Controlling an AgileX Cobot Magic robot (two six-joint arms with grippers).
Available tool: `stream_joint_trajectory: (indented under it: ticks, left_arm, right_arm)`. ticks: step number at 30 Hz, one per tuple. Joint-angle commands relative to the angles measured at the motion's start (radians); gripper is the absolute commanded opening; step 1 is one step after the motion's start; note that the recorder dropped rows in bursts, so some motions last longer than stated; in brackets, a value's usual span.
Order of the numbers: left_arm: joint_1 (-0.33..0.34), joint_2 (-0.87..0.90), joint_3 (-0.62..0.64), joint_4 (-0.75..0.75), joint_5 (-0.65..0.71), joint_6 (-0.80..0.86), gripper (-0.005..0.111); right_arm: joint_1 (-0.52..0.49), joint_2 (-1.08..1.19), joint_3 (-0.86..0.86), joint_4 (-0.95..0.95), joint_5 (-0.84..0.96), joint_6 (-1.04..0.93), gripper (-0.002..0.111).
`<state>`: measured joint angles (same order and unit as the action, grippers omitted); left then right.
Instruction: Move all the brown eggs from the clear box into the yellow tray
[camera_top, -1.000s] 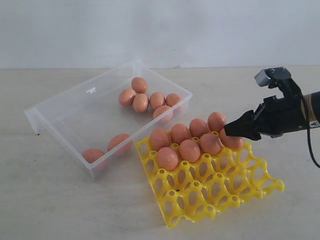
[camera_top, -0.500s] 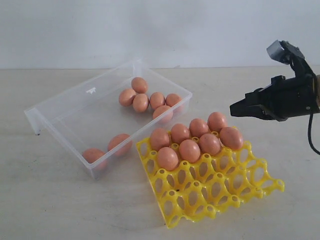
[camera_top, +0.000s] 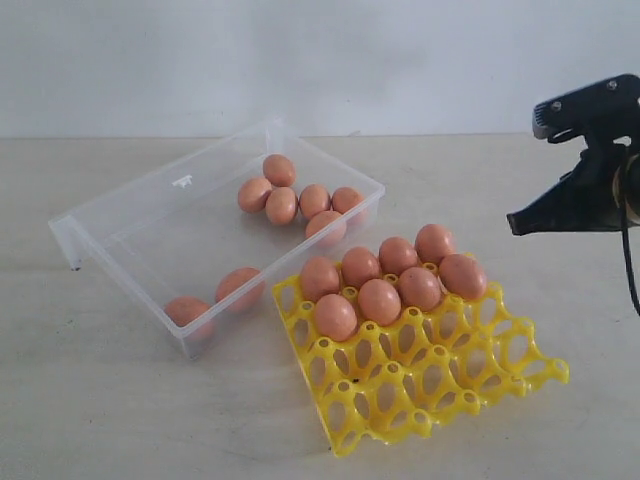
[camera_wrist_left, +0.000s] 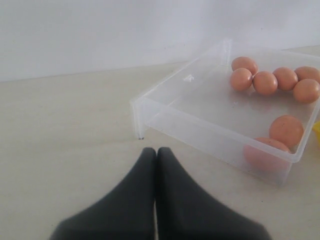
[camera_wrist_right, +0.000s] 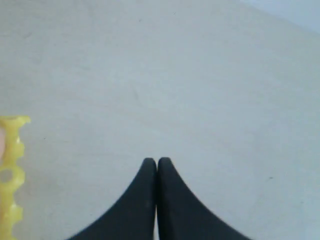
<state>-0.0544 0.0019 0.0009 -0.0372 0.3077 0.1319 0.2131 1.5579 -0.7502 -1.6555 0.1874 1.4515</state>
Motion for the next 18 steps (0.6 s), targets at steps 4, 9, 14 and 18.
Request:
stream_joint_trajectory:
  ticks: [4, 9, 14, 18]
  left_arm:
    - [0.003, -0.002, -0.001, 0.002, -0.004, 0.0, -0.004]
    - [0.003, -0.002, -0.001, 0.002, -0.004, 0.0, -0.004]
    - [0.003, -0.002, -0.001, 0.002, -0.004, 0.0, -0.004]
    - [0.003, -0.002, -0.001, 0.002, -0.004, 0.0, -0.004]
  right_arm:
    - [0.125, -0.034, -0.066, 1.238, 0.195, -1.186, -0.001]
    - [0.129, 0.001, -0.161, 1.656, 0.397, -1.574, -0.001]
    - [0.129, 0.027, -0.189, 1.701, 0.378, -1.576, -0.001]
    - [0.129, 0.078, -0.191, 1.703, 0.415, -1.594, -0.001]
